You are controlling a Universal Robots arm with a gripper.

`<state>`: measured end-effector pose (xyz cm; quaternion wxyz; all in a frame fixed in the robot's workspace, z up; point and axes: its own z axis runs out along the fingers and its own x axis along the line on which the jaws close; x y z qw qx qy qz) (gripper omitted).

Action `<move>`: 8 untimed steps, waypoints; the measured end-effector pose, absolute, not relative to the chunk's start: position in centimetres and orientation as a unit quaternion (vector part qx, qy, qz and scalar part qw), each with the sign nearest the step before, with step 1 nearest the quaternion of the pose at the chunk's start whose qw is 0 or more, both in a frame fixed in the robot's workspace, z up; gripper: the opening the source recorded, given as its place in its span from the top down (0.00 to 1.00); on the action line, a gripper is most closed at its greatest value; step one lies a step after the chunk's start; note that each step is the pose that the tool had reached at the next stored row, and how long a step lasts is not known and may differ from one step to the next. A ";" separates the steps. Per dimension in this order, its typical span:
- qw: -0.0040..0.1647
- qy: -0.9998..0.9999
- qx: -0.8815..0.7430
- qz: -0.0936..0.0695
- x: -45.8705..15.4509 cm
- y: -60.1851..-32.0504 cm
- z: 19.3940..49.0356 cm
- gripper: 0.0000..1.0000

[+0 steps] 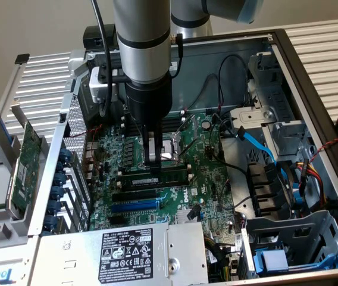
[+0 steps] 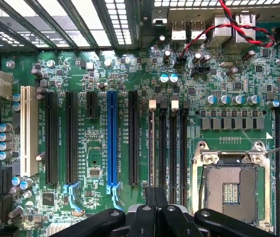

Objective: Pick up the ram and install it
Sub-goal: 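Press down the ram until it locks into place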

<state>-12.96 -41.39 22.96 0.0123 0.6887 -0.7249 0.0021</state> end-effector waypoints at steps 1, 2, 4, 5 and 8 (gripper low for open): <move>0.012 -0.725 0.689 0.002 -13.0 -41.4 23.0 0.90; 0.012 -0.725 0.689 0.002 -13.0 -41.4 23.0 0.90; 0.012 -0.725 0.689 0.002 -13.0 -41.4 22.9 0.90; 0.012 -0.725 0.689 0.002 -13.0 -41.4 22.9 0.90; 0.012 -0.725 0.689 0.002 -13.0 -41.4 22.9 0.90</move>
